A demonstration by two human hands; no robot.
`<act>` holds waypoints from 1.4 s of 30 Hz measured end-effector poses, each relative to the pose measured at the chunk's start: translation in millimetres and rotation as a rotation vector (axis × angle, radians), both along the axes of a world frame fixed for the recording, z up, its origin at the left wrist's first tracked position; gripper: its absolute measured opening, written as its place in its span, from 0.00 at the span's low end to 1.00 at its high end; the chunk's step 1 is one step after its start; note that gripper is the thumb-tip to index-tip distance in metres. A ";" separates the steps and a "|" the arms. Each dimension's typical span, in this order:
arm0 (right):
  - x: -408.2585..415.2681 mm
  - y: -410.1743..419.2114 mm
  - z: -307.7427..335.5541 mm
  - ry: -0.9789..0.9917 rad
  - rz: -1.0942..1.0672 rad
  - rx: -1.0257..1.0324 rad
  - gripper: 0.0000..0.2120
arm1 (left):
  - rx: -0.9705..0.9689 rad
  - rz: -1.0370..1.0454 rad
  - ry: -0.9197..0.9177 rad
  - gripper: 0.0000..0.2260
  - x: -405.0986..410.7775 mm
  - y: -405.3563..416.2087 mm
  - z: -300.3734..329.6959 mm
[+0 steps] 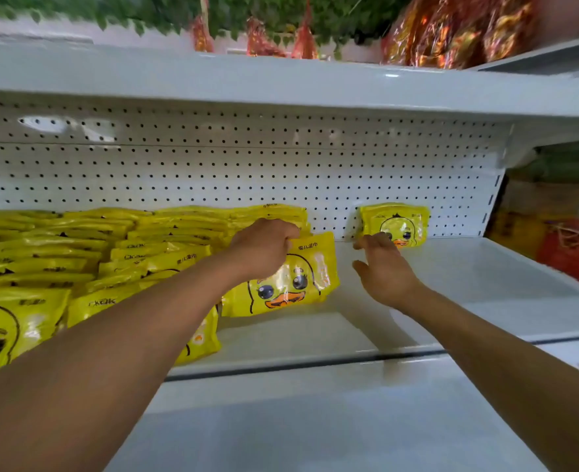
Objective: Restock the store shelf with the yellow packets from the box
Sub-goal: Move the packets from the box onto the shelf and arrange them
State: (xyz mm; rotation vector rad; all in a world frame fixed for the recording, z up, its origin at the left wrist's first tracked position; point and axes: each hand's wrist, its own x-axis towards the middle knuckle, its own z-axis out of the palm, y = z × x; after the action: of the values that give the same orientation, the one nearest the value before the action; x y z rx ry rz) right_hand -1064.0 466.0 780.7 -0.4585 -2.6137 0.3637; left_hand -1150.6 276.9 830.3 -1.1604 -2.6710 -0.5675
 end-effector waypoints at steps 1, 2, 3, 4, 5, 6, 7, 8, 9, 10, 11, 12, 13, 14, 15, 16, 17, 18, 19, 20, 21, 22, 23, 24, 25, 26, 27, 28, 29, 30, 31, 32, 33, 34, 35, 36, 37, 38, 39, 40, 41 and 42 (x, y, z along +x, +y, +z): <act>3.1 0.5 -1.3 0.002 -0.006 -0.006 0.17 | -0.008 0.005 -0.003 0.10 -2.3 4.2 -4.5; 5.7 0.9 -2.6 0.004 -0.008 -0.009 0.17 | -0.010 0.011 -0.003 0.11 -4.4 7.7 -8.0; 8.4 0.4 -3.4 0.006 -0.009 -0.012 0.17 | -0.009 0.021 0.001 0.11 -6.8 10.3 -10.9; 11.5 -0.4 -4.6 0.007 -0.010 -0.014 0.16 | -0.004 0.036 0.010 0.11 -9.0 11.8 -14.0; 13.7 -1.6 -5.0 0.007 -0.006 -0.012 0.17 | 0.004 0.055 0.026 0.12 -11.8 11.4 -16.2; 16.1 -2.6 -6.4 0.001 -0.005 -0.011 0.17 | 0.010 0.070 0.046 0.12 -14.1 10.7 -19.0; 18.5 -3.8 -7.8 -0.006 -0.007 -0.008 0.17 | 0.013 0.078 0.070 0.12 -17.0 9.8 -22.0; 20.6 -5.0 -9.3 -0.016 -0.012 -0.006 0.17 | 0.015 0.080 0.097 0.11 -19.4 8.9 -24.4; 22.8 -6.5 -10.6 -0.027 -0.020 -0.006 0.18 | 0.019 0.078 0.119 0.10 -21.4 8.2 -27.0; 24.9 -7.8 -11.5 -0.033 -0.029 -0.009 0.18 | 0.027 0.075 0.139 0.09 -22.4 8.0 -28.7; 26.9 -9.0 -12.1 -0.035 -0.036 -0.011 0.18 | 0.036 0.074 0.158 0.08 -22.7 8.3 -29.9; 29.1 -10.1 -12.7 -0.035 -0.042 -0.014 0.18 | 0.041 0.079 0.174 0.07 -22.2 8.7 -30.7; 31.7 -11.5 -13.0 -0.037 -0.049 -0.016 0.19 | 0.041 0.084 0.184 0.07 -21.3 8.9 -31.6; 34.6 -12.8 -13.2 -0.040 -0.054 -0.017 0.19 | 0.036 0.088 0.185 0.07 -20.0 8.8 -32.9; 37.9 -13.9 -13.4 -0.043 -0.059 -0.015 0.20 | 0.027 0.094 0.184 0.07 -18.3 8.5 -34.2; 41.2 -14.8 -13.4 -0.047 -0.063 -0.013 0.20 | 0.015 0.103 0.183 0.07 -16.2 8.0 -35.3; 44.9 -15.8 -13.2 -0.050 -0.065 -0.011 0.21 | -0.001 0.116 0.189 0.07 -14.0 7.5 -36.1; 48.5 -16.8 -12.7 -0.052 -0.067 -0.012 0.21 | -0.018 0.130 0.203 0.07 -12.2 7.2 -36.5; 52.4 -18.0 -12.0 -0.053 -0.066 -0.013 0.21 | -0.031 0.144 0.218 0.07 -11.0 7.1 -36.9; 56.2 -19.2 -11.4 -0.054 -0.061 -0.014 0.22 | -0.038 0.157 0.225 0.07 -9.4 6.8 -36.9; 60.1 -20.5 -10.9 -0.054 -0.054 -0.014 0.22 | -0.041 0.171 0.225 0.08 -7.5 6.2 -36.7; 64.1 -21.5 -10.4 -0.051 -0.044 -0.016 0.23 | -0.047 0.185 0.226 0.08 -4.9 5.5 -36.1; 68.6 -22.2 -10.0 -0.048 -0.032 -0.016 0.23 | -0.054 0.196 0.231 0.09 -1.6 4.3 -35.6; 73.4 -22.5 -9.6 -0.045 -0.020 -0.012 0.24 | -0.059 0.202 0.238 0.11 2.5 2.9 -35.3; 78.7 -22.6 -9.2 -0.040 -0.009 -0.009 0.24 | -0.054 0.204 0.247 0.13 7.3 1.3 -35.1; 84.7 -22.5 -9.0 -0.034 0.002 -0.008 0.25 | -0.047 0.205 0.255 0.14 13.3 -0.3 -35.1; 91.4 -22.3 -8.7 -0.028 0.012 -0.010 0.25 | -0.038 0.206 0.266 0.15 20.5 -1.7 -34.4; 98.8 -22.1 -8.8 -0.022 0.022 -0.011 0.26 | -0.035 0.208 0.280 0.15 28.6 -2.8 -33.7; 106.5 -22.1 -9.1 -0.019 0.031 -0.011 0.26 | -0.038 0.211 0.295 0.16 37.4 -3.2 -33.0; 114.7 -22.2 -9.8 -0.017 0.039 -0.012 0.26 | -0.042 0.214 0.305 0.16 48.0 -3.1 -32.3; 123.4 -22.4 -10.9 -0.017 0.047 -0.014 0.26 | -0.042 0.213 0.302 0.17 59.4 -2.3 -31.8; 132.4 -22.8 -12.4 -0.017 0.056 -0.017 0.26 | -0.038 0.207 0.287 0.17 72.0 -1.1 -31.9; 142.1 -23.3 -14.4 -0.018 0.064 -0.019 0.26 | -0.033 0.199 0.268 0.17 85.4 0.3 -32.9; 152.3 -23.9 -16.8 -0.020 0.072 -0.019 0.26 | -0.032 0.189 0.252 0.17 99.6 2.0 -34.8; 162.6 -24.5 -19.6 -0.025 0.080 -0.017 0.26 | -0.031 0.178 0.243 0.17 113.9 3.8 -37.5; 172.9 -25.2 -23.1 -0.030 0.089 -0.016 0.26 | -0.032 0.166 0.236 0.17 128.3 5.4 -41.5; 183.6 -26.0 -27.4 -0.036 0.098 -0.016 0.26 | -0.035 0.157 0.229 0.17 142.9 7.0 -46.4; 194.3 -26.9 -32.8 -0.043 0.107 -0.019 0.26 | -0.037 0.148 0.219 0.17 157.7 8.4 -52.6; 205.0 -27.8 -39.2 -0.053 0.113 -0.021 0.26 | -0.037 0.137 0.202 0.17 172.2 9.6 -59.8; 215.1 -28.8 -46.9 -0.068 0.119 -0.021 0.26 | -0.040 0.127 0.181 0.17 186.5 10.4 -68.1; 224.9 -29.7 -55.6 -0.090 0.123 -0.023 0.27 | -0.047 0.116 0.158 0.17 200.3 11.0 -77.8; 234.4 -30.7 -65.4 -0.116 0.127 -0.029 0.27 | -0.061 0.105 0.135 0.17 213.4 11.0 -88.8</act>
State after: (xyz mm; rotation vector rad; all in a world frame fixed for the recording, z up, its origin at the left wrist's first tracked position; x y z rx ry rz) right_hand -829.6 435.3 715.4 -0.3337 -2.7616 0.4290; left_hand -937.2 287.9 741.5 -1.0272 -2.6306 -0.3794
